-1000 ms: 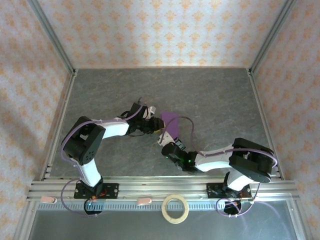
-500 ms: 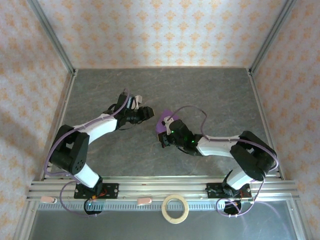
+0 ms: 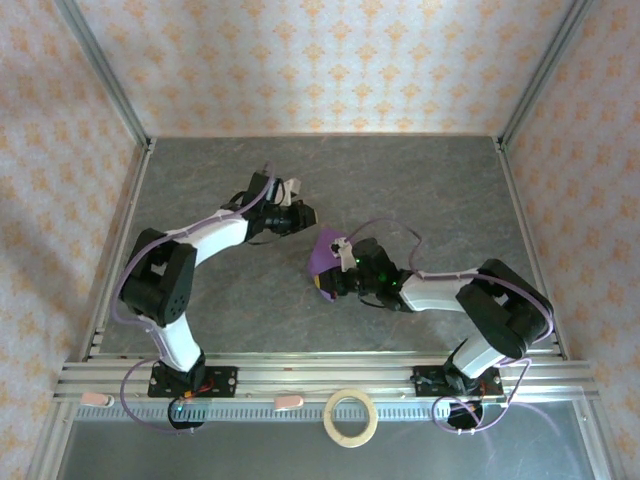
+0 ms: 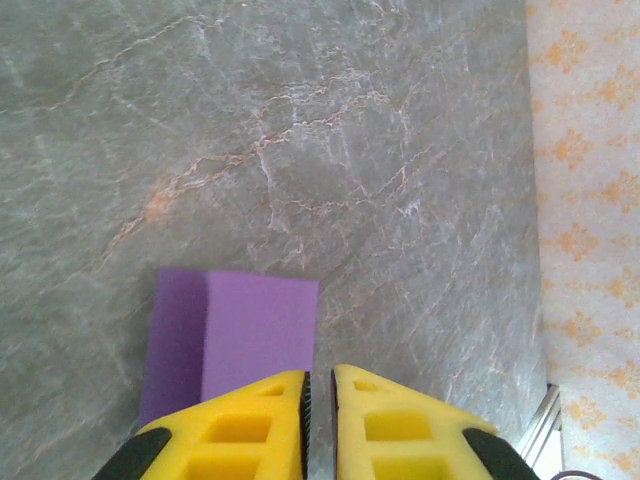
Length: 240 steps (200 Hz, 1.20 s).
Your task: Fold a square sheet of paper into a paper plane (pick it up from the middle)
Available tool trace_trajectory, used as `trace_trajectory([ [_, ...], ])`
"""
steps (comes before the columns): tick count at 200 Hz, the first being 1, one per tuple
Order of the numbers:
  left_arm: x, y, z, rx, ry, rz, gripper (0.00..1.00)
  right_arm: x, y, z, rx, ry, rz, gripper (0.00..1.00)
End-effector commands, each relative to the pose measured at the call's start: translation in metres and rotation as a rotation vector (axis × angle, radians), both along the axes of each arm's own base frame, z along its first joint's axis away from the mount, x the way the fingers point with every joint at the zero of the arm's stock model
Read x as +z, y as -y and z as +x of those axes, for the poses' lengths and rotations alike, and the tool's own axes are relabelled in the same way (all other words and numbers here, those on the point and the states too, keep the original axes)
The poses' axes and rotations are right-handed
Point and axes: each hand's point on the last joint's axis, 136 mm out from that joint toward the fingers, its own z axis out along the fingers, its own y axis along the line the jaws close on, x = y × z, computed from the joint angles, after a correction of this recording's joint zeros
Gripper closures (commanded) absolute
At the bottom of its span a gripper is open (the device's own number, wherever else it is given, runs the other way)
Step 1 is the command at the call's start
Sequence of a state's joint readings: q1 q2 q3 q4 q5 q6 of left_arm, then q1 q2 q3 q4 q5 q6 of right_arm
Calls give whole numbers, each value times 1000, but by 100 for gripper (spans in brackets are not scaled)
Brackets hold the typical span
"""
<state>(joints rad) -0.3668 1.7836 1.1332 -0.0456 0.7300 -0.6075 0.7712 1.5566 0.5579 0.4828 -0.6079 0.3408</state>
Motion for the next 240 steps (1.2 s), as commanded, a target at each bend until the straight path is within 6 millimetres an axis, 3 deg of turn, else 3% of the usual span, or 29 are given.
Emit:
trace_trajectory([
  [1, -9, 22, -9, -117, -7, 39, 85, 8, 1, -7, 24, 9, 40, 100],
  [26, -25, 36, -14, -174, -30, 128, 89, 2, 7, -7, 8, 6, 21, 100],
  [29, -38, 37, -15, -179, -52, 149, 89, 1, 8, -8, 9, 6, 20, 100],
  [52, -65, 40, -21, -202, -99, 205, 92, 3, 5, -6, 9, 2, 37, 100],
  [81, -94, 34, -23, -191, -149, 253, 95, 3, 2, -3, 10, 5, 34, 100],
  [131, -123, 21, -29, -186, -183, 331, 98, -1, 4, 4, 9, -29, 37, 100],
  [166, -134, 15, -35, -183, -199, 360, 99, -9, 10, 10, -3, -57, 21, 100],
  [240, -130, 17, -36, -158, -204, 329, 99, -33, 27, 34, -74, -88, -99, 100],
])
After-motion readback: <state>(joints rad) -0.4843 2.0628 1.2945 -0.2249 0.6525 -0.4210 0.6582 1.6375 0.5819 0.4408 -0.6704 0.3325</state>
